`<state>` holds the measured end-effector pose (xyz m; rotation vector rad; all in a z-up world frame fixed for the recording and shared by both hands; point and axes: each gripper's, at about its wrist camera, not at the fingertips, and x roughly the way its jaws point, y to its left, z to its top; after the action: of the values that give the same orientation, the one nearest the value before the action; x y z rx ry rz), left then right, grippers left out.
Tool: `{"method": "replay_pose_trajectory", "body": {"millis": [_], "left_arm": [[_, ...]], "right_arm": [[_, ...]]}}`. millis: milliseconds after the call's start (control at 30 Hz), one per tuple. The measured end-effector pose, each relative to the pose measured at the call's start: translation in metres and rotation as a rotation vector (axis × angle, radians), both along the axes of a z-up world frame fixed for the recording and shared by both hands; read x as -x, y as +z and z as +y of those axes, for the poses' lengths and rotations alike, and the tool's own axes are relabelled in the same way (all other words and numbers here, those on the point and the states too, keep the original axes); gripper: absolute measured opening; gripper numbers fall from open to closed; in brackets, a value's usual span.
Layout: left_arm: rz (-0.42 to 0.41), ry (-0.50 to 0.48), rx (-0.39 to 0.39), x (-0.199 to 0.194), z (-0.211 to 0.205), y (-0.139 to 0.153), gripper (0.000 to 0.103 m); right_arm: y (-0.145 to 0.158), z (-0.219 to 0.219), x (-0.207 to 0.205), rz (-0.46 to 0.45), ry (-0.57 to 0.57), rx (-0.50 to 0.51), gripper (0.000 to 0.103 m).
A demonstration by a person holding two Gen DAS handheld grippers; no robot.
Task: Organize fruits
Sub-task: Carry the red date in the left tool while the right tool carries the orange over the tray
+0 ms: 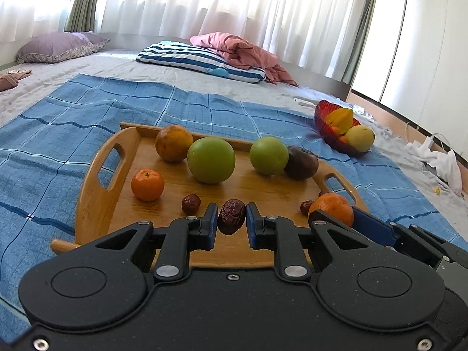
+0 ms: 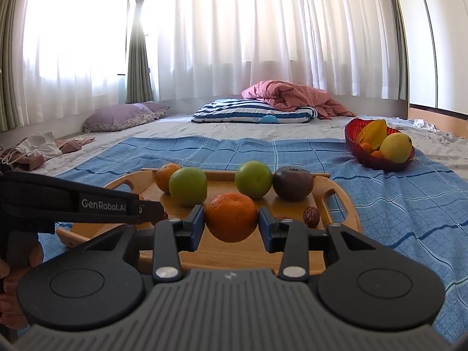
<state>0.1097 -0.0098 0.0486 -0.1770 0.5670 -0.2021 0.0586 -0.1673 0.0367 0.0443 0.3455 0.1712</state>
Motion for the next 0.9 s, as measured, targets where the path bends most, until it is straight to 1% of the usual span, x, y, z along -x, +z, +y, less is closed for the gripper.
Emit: {"method": "replay_pose_trajectory", "body": {"millis": [600, 900], "left_arm": [[0.027, 0.003, -0.033, -0.026, -0.009, -0.013, 0.020], [0.047, 0.006, -0.029, -0.040, -0.010, -0.021, 0.020]], "right_arm": [[-0.009, -0.003, -0.023, 0.030, -0.021, 0.019, 0.045], [-0.012, -0.004, -0.034, 0.056, -0.020, 0.019, 0.045]]}}
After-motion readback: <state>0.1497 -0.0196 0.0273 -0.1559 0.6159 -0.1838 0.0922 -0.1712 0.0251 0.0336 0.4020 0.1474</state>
